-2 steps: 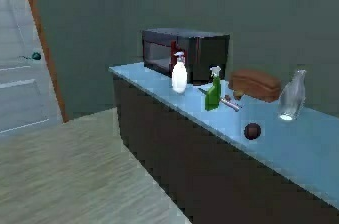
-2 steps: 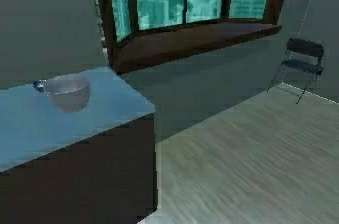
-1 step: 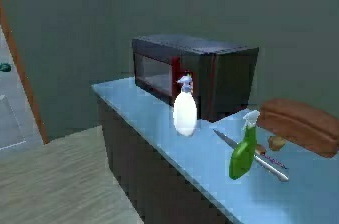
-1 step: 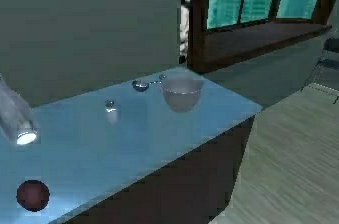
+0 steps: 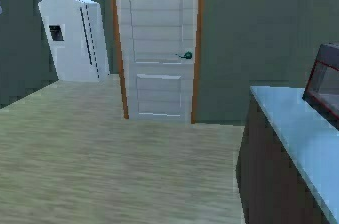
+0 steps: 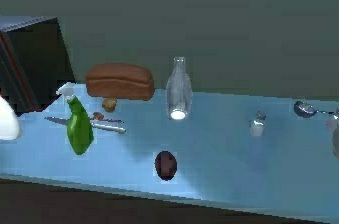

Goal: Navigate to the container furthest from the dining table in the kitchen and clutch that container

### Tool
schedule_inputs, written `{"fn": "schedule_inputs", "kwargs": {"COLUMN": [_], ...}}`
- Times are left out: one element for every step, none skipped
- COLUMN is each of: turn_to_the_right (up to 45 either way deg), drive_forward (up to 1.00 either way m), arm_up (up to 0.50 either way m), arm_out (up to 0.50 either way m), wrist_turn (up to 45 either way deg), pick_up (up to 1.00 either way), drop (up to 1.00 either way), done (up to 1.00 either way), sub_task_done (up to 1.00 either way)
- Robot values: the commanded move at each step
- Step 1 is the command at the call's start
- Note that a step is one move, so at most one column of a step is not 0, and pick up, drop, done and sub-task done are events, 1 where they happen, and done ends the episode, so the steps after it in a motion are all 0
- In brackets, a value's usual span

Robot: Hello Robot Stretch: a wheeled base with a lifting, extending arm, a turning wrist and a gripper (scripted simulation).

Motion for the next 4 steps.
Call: {"fn": "schedule_inputs", "kwargs": {"turn_to_the_right": [-18.0,0.0,0.0,0.0], "drive_forward": [0.00,0.00,0.00,0.00], "arm_up": [0.00,0.50,0.38,0.00], "arm_out": [0.00,0.00,0.00,0.24], "wrist_turn": [0.0,0.0,0.0,0.0], "pick_up": [0.00,0.00,0.00,0.00], "drop": [0.00,0.00,0.00,0.00], "done": [0.00,0.00,0.00,0.00], "sub_task_done": [0.00,0.00,0.00,0.00]}}
